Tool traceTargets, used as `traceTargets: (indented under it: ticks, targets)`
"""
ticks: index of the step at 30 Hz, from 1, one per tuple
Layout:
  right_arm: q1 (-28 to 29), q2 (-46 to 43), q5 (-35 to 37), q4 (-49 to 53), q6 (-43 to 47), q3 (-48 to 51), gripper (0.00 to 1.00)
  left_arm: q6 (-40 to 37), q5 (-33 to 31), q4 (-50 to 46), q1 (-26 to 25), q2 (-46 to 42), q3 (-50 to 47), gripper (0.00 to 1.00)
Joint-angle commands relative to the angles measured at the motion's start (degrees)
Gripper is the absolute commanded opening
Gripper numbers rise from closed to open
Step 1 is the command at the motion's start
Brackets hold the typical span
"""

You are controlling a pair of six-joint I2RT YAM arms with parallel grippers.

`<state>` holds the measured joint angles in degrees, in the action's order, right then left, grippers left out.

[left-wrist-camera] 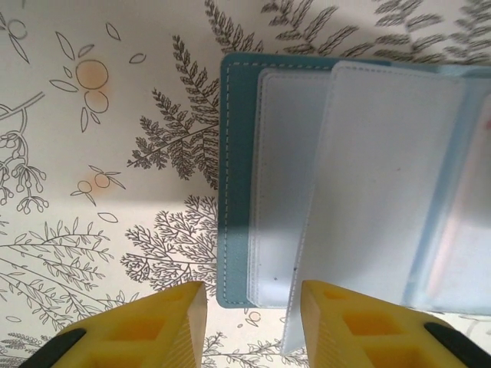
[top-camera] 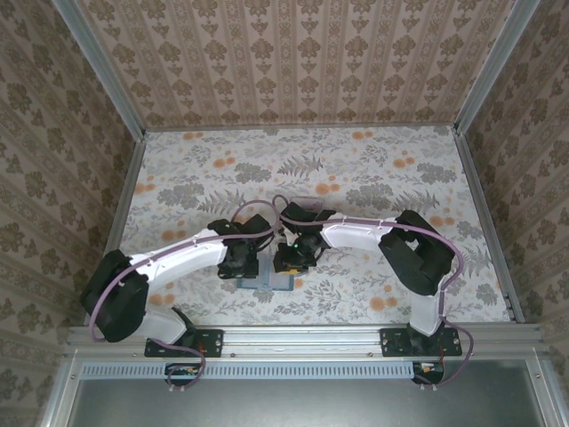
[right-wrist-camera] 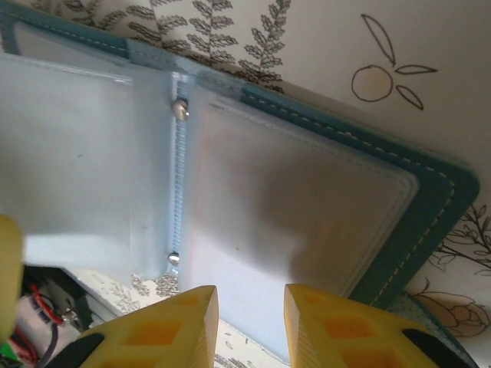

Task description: Take the credit cards out of the card holder

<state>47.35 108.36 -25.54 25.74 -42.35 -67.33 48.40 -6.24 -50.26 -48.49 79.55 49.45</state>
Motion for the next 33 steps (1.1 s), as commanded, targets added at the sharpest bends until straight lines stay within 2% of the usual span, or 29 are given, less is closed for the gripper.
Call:
traceTargets:
  ticks: [1,7,13,20,23,29,33]
  targets:
    - [0.8,2.0,2.5,3.5,0.6,-2.2,0.3,0.2,0.6,-0.3,0.6,-3.6,-0.7,0.37]
    - [1.7,3.6,1.5,2.7,0.2,-3.7,0.3,-1.2,4.6,4.7,0.5,-8.9,-2.1,0.37]
    - [1.7,4.3,-0.9,0.0,-1.0,-4.1,0.3,-1.1,9.3,10.5,-2.2,-11.2,-2.5,0.35]
    - [1.7,5.2,-2.7,-2.5,-2.3,-3.8,0.29,3.6,13.0,17.6,-6.8,-6.8,-2.8,0.21]
    - [1.7,5.2,-3.0,-3.3,-2.9,-3.4,0.28,7.0,12.8,19.9,-7.2,-5.8,-5.5,0.13]
    - [1.6,5.4,-3.1,-4.1,-3.5,-2.7,0.25,11.0,10.7,22.9,-7.1,-8.6,-10.3,0.03]
    - [1.6,5.3,-3.0,-3.9,-3.5,-2.5,0.25,13.3,8.1,21.5,-6.4,-13.5,-13.2,0.01]
